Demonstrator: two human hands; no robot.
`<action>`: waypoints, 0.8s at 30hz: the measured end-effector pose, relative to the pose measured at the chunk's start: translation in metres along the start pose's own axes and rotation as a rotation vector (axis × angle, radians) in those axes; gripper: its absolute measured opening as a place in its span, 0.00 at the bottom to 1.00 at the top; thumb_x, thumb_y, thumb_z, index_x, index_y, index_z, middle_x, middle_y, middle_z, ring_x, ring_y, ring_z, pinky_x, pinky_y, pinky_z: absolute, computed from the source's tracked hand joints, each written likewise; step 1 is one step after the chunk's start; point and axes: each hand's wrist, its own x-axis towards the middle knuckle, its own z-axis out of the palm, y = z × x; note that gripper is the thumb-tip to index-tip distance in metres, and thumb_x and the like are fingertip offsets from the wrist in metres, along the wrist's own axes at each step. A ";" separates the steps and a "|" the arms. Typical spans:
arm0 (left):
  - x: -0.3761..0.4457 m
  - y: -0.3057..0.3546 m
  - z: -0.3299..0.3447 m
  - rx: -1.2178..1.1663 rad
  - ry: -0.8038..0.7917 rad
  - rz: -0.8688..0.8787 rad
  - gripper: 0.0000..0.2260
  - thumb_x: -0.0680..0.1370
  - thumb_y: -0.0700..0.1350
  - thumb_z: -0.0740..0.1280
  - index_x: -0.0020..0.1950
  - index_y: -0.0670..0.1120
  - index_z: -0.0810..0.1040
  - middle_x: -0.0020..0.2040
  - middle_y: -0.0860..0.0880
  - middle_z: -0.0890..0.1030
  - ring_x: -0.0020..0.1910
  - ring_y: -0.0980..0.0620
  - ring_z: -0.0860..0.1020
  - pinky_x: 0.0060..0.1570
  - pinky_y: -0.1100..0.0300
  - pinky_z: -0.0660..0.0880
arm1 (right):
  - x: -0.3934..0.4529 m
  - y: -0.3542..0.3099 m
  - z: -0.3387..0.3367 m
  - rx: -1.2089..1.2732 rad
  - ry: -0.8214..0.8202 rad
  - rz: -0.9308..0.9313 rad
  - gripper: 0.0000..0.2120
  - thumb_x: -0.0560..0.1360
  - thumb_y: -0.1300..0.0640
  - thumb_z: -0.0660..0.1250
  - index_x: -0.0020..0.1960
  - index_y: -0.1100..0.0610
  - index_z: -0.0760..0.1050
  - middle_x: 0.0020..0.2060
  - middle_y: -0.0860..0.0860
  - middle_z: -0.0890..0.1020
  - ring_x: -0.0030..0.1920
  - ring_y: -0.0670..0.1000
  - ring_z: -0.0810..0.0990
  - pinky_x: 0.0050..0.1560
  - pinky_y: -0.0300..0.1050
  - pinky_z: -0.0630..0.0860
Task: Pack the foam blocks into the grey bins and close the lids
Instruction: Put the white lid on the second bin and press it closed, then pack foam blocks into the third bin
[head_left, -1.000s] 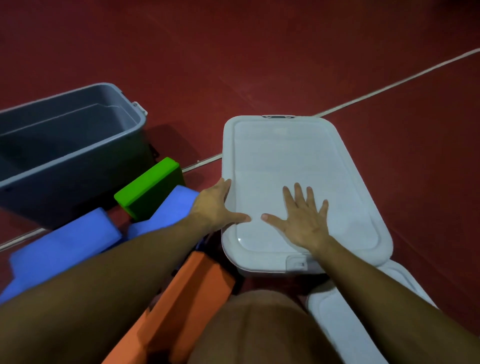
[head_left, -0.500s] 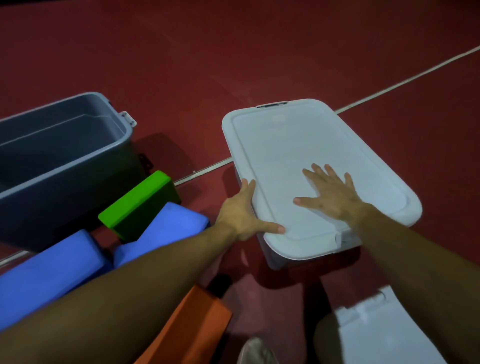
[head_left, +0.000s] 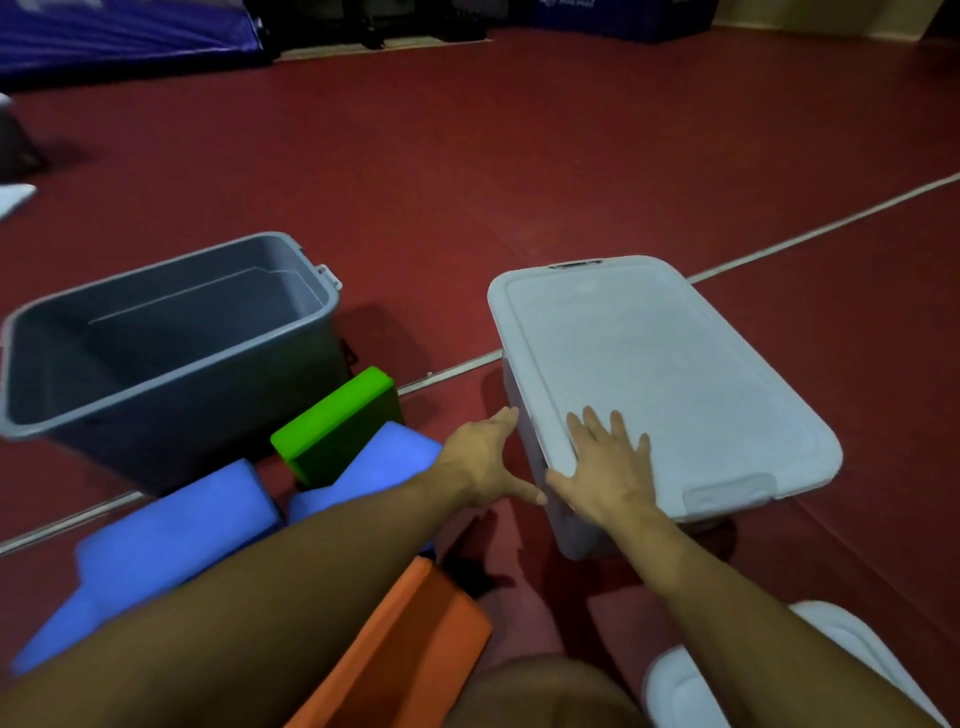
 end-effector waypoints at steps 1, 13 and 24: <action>-0.002 -0.002 0.002 -0.006 0.003 0.000 0.54 0.65 0.63 0.78 0.81 0.45 0.52 0.80 0.48 0.57 0.78 0.50 0.57 0.74 0.61 0.55 | 0.000 0.000 -0.002 0.009 0.004 -0.010 0.42 0.73 0.32 0.58 0.80 0.48 0.48 0.80 0.47 0.50 0.79 0.58 0.45 0.75 0.66 0.49; 0.003 -0.063 -0.041 -0.018 0.156 -0.128 0.44 0.70 0.64 0.72 0.79 0.45 0.61 0.75 0.44 0.69 0.74 0.46 0.67 0.71 0.57 0.64 | 0.028 0.020 -0.042 -0.116 -0.006 0.125 0.28 0.70 0.36 0.60 0.64 0.50 0.71 0.61 0.50 0.78 0.67 0.57 0.69 0.70 0.65 0.58; -0.004 -0.234 -0.128 0.105 0.380 -0.321 0.39 0.69 0.64 0.73 0.74 0.46 0.68 0.72 0.44 0.72 0.70 0.44 0.70 0.69 0.53 0.67 | 0.144 -0.234 -0.044 -0.122 -0.183 -0.565 0.37 0.65 0.42 0.74 0.70 0.51 0.68 0.61 0.57 0.78 0.61 0.61 0.77 0.59 0.54 0.77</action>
